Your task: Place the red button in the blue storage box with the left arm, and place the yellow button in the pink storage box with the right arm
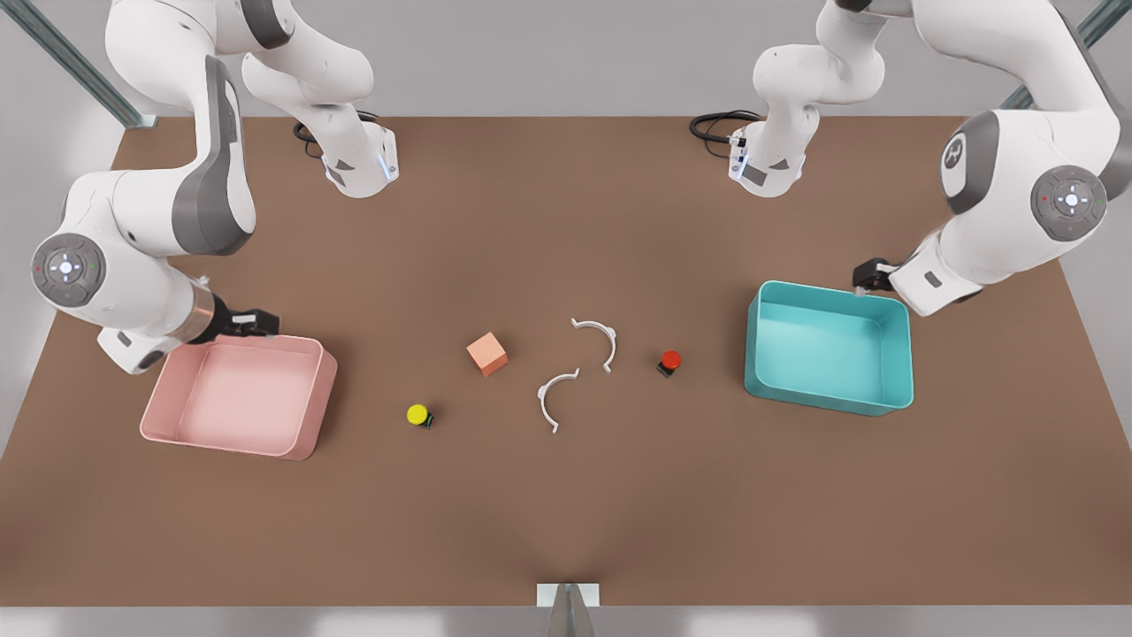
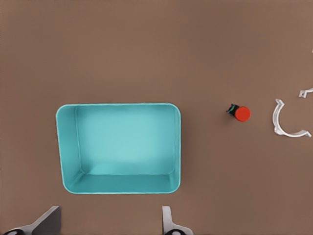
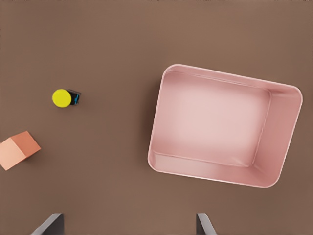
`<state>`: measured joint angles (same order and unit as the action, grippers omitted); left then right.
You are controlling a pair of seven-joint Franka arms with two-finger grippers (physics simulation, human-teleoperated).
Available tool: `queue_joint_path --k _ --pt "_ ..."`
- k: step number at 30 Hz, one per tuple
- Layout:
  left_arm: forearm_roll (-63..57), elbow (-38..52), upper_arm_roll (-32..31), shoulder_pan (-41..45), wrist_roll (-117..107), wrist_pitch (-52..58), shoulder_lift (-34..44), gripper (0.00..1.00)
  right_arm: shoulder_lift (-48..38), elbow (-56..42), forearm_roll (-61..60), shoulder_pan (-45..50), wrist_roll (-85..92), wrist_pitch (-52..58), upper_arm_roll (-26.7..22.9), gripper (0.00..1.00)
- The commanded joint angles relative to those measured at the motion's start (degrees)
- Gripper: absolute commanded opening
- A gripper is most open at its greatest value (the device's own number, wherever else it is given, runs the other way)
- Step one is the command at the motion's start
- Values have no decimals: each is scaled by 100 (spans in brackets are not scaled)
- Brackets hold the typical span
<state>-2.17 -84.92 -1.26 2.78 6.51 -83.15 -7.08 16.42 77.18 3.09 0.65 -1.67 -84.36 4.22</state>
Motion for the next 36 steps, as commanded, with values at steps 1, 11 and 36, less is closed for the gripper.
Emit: queue_joint_path --k 1,11,36 --pt "-20 10 -6 -14 52 -544 -48 100 -7 -1 -1 -4 -79 -353 0 100" --pt "683 -1563 3 1911 -1653 -3364 -953 100 1179 439 34 532 -1564 -2120 888 100" --pt "666 -2802 2 2429 -1592 -6415 -2597 87 2753 1124 16 585 -774 -4115 994 100"
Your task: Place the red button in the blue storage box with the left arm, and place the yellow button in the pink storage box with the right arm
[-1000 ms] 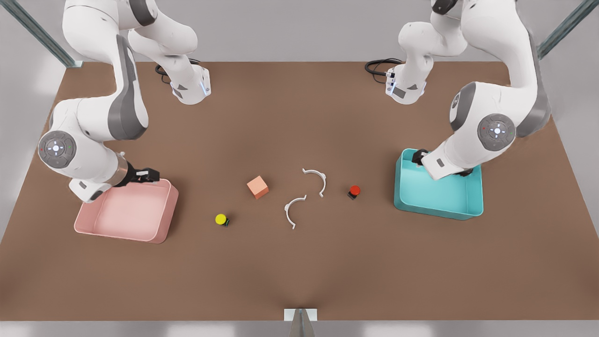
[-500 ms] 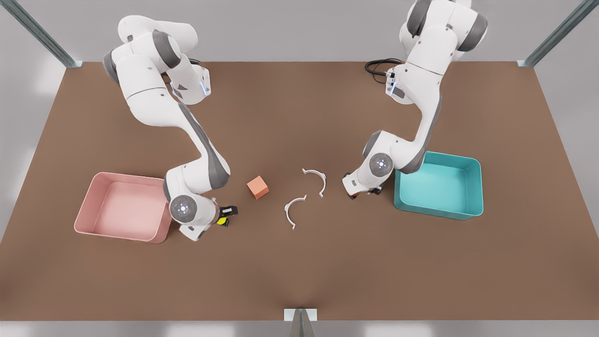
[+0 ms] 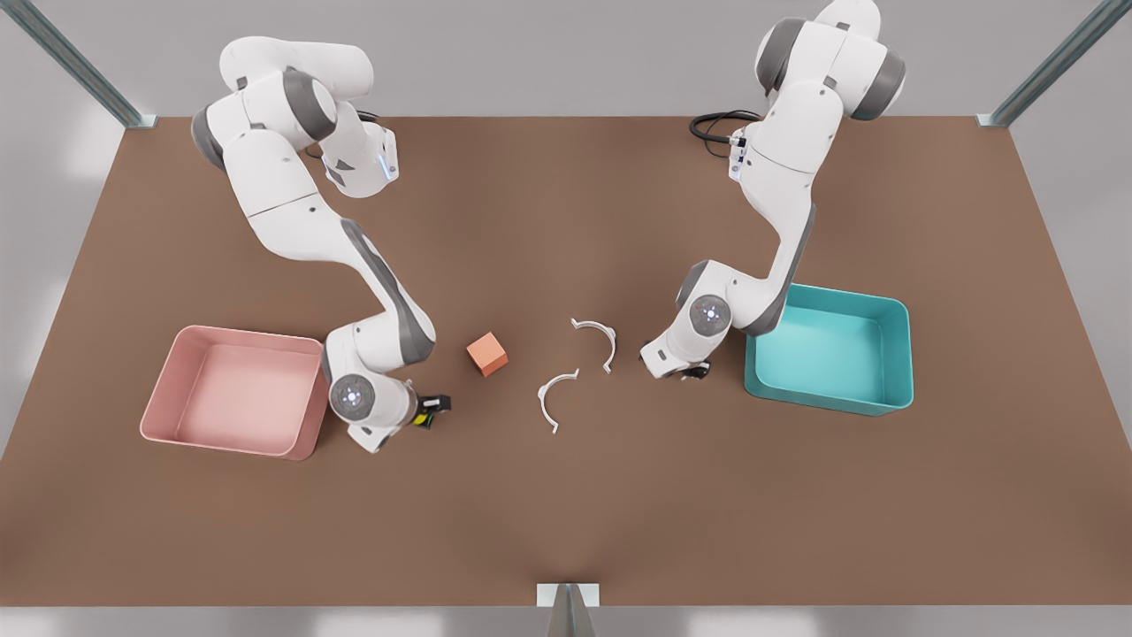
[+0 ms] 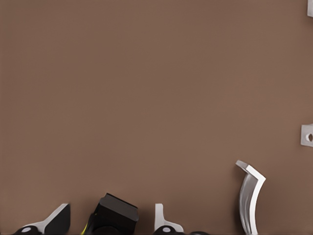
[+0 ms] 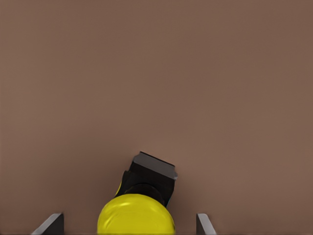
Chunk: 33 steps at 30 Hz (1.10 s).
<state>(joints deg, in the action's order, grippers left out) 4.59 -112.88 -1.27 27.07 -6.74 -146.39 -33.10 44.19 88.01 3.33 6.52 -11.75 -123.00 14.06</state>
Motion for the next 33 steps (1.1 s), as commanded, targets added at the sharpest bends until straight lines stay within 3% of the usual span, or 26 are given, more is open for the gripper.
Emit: queue_joint_path --k 1,3,6,9,10,16,21,27,33 --pt "-19 -32 4 0 -266 -82 22 84 -33 93 -8 -1 235 -251 9 100" --pt "-11 -32 4 -9 -266 -56 31 75 -33 120 -8 -1 235 -286 9 100" --pt "-11 -32 4 -18 -284 -3 58 61 -33 190 -8 -10 235 -383 9 90" --pt "-11 -32 4 -26 -310 67 119 51 -33 181 -8 -10 261 -374 9 50" --pt "-11 -32 4 -26 -319 146 163 50 -25 181 -8 -10 252 -374 9 47" --pt "-37 -32 48 -281 -135 1745 1349 50 -525 164 -8 -89 287 -93 9 47" --pt "-37 12 56 -1924 2440 3126 2264 50 -1044 146 10 -379 314 188 0 47" --pt "-204 82 65 -3595 5147 3082 2035 50 -1246 146 18 -1170 1307 452 0 47" --pt "-222 82 179 -3700 5341 2642 1297 50 -1659 137 36 -1407 1552 760 -18 47"
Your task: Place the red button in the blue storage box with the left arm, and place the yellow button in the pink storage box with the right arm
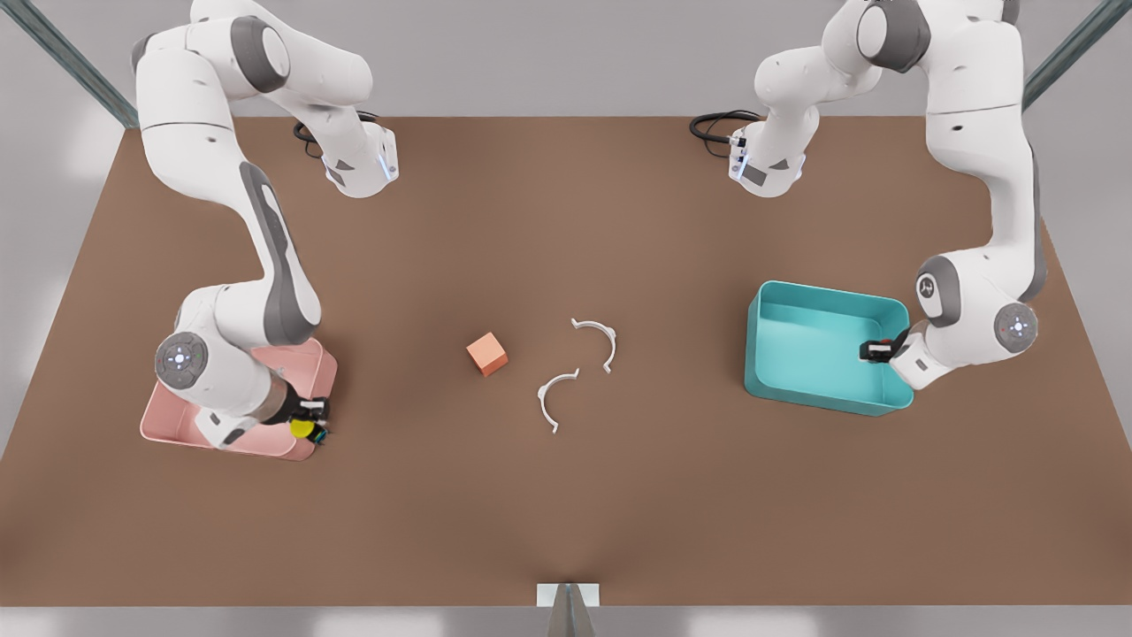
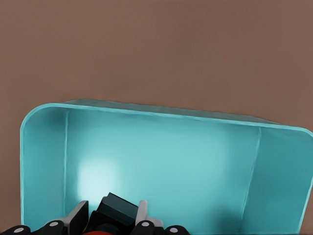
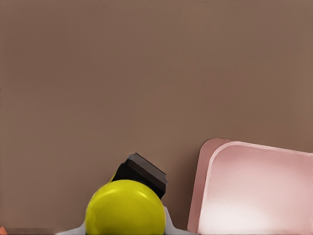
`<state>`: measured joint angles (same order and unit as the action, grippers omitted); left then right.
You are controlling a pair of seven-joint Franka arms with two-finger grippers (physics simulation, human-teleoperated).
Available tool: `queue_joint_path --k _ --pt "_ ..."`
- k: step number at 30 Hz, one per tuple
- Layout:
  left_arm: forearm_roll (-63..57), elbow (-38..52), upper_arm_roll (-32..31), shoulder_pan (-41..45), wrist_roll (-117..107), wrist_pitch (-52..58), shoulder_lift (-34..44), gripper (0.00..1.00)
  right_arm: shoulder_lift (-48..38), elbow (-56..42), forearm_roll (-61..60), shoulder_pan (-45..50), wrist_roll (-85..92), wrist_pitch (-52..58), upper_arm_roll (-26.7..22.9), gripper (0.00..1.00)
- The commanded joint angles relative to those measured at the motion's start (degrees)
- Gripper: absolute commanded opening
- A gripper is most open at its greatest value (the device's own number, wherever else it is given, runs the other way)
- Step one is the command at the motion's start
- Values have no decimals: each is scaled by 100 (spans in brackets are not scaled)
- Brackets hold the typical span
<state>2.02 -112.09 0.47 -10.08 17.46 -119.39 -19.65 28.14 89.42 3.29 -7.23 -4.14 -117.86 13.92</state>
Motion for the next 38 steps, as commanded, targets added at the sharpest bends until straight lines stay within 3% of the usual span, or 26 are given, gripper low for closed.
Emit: queue_joint_path --k 1,2,4,9,12,13,14,15,18,26,27,29,32,34,35,38 --pt "53 3 -3 42 2894 -58 -127 50 -54 -4 40 -112 915 246 -3 47" --pt "53 3 -3 42 2894 -67 -232 50 -54 -4 40 -191 994 246 6 47" --pt "53 -6 -12 59 2903 -49 -321 100 -45 14 31 -393 1319 246 14 47" --pt "53 3 -38 59 2886 -23 -198 100 174 31 40 -964 2409 132 -29 47" --pt "167 231 -56 226 2271 196 259 100 447 14 31 -1219 3059 -325 -38 50" --pt "185 529 -47 226 2139 609 303 100 491 14 31 -1263 3147 -361 -38 60" --pt "185 978 -56 226 1771 917 339 100 535 14 23 -1316 3174 -457 -30 96" --pt "194 1285 -65 235 1253 962 391 100 552 14 23 -1316 3174 -458 -30 100" --pt "150 2244 -56 639 -462 1401 453 100 614 14 14 -1369 3306 -519 -30 100" --pt "-439 2420 -153 1131 -1060 2042 1349 100 676 -30 -4 -1413 3570 -642 49 100" --pt "-439 2903 -284 1158 -1438 2456 1288 100 447 -83 22 -1378 3166 -546 251 100" --pt "-430 3026 -434 1158 -1667 2588 1279 100 -115 -583 154 -675 1796 745 269 100" --pt "-439 3176 -443 1307 -1667 2702 1191 100 -230 -2375 471 283 178 3328 278 100" --pt "-421 3211 -443 1307 -1667 2702 1130 100 -1196 -1675 427 284 -148 3525 269 100" --pt "-421 3211 -452 1307 -1667 2720 1130 100 -1232 -1297 392 29 -8 2972 287 100" --pt "-421 3211 -452 1307 -1667 2720 1130 100 -1153 -1252 251 -50 10 2821 287 100"
